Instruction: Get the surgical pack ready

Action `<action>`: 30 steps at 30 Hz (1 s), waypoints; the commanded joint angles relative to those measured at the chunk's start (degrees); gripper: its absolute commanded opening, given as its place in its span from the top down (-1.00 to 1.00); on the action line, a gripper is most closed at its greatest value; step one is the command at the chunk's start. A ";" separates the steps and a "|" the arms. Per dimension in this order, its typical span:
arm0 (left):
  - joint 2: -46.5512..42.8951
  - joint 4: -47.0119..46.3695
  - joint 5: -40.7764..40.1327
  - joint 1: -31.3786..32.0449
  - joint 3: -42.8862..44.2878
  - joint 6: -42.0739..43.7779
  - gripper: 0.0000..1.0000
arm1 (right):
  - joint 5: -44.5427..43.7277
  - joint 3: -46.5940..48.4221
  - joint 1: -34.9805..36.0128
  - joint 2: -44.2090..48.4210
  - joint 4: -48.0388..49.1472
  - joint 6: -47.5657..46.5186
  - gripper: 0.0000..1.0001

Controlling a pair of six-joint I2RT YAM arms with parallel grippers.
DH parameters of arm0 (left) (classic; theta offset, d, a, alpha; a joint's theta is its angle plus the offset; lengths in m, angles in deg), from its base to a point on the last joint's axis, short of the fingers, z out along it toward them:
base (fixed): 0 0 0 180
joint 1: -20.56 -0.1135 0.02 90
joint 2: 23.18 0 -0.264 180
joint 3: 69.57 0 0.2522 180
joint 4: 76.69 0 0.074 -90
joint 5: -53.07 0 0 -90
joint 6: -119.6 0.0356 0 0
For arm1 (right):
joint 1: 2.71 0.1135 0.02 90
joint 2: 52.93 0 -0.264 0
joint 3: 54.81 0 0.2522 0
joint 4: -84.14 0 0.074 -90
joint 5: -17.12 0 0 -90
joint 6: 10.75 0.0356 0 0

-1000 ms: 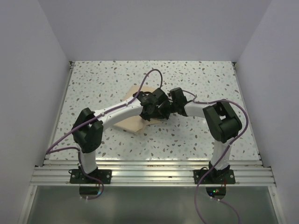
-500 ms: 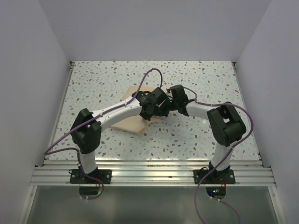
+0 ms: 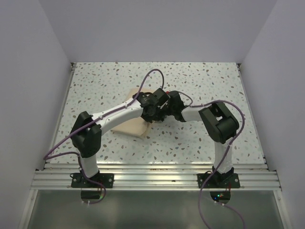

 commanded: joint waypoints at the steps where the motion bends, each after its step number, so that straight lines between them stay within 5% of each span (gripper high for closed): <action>1: -4.73 -4.72 4.26 1.19 1.42 -1.27 1.00 | -5.31 2.16 2.27 -0.97 3.05 -0.37 0.98; 8: -5.17 -5.78 3.74 0.75 -1.74 -1.89 1.00 | -3.21 0.14 -3.43 8.24 -11.00 -9.95 0.92; 16: -7.10 -7.27 4.26 -0.30 -3.50 -1.97 1.00 | 1.19 -6.89 -8.20 15.55 -14.36 -15.23 0.92; 24: -7.81 -8.06 6.19 -0.39 -3.77 -1.54 1.00 | -0.39 -5.76 -6.70 10.83 -6.20 -12.17 1.00; 30: -8.77 -8.50 6.46 -0.22 -4.64 -0.48 1.00 | -4.51 -0.94 -4.59 1.86 9.35 -0.83 1.00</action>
